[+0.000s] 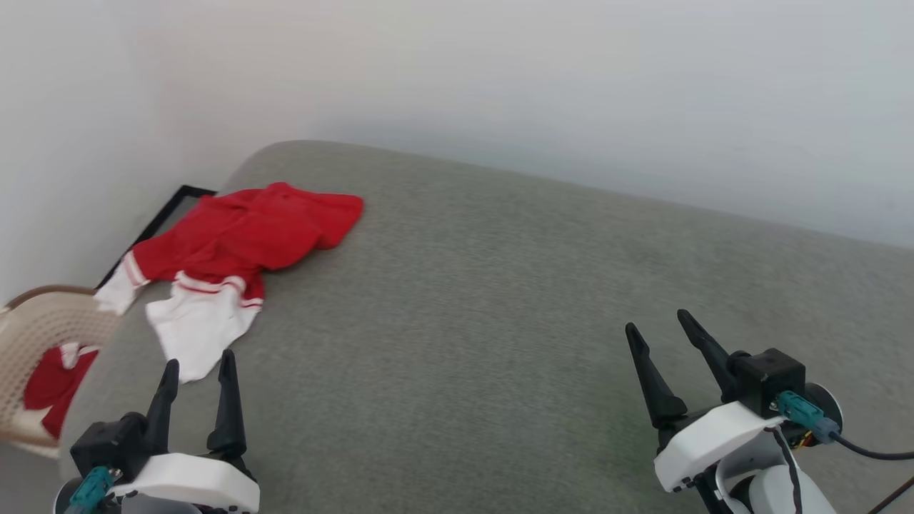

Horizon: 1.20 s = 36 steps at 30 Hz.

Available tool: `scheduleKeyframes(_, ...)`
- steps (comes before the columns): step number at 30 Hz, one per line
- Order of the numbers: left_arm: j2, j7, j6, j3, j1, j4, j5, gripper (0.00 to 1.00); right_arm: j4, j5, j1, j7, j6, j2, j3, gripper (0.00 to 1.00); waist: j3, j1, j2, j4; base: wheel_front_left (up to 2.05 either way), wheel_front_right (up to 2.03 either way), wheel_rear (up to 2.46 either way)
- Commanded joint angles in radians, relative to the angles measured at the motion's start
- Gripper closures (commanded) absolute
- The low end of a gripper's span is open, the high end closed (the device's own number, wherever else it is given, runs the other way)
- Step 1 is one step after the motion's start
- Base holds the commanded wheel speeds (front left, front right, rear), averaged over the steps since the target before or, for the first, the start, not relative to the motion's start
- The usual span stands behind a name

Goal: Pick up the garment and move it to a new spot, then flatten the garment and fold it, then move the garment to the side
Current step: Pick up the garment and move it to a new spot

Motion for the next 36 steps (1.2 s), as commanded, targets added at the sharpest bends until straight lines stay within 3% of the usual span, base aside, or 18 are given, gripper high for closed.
scheduleKeyframes(1, 0.006, -0.006, 0.002, 0.002, 0.013, -0.001, 0.001, 0.00, 0.003, 0.008, -0.010, -0.007, 0.000, 0.000, 0.008, 0.00, -0.010, 0.0000, -0.0001, 0.037, 0.00, 0.00, 0.00)
scheduleKeyframes(18, 0.015, -0.004, 0.015, 0.007, 0.018, 0.005, -0.021, 0.00, 0.024, 0.024, -0.028, -0.022, 0.000, 0.010, 0.044, 0.00, -0.009, 0.0000, -0.0001, 0.152, 0.00, 0.00, 0.00)
scheduleKeyframes(36, 0.010, 0.006, 0.025, 0.002, -0.089, 0.039, -0.058, 0.00, 0.000, 0.014, -0.055, -0.011, 0.000, -0.005, 0.017, 0.00, 0.071, 0.0000, -0.0001, 0.149, 0.00, 0.00, 0.00)
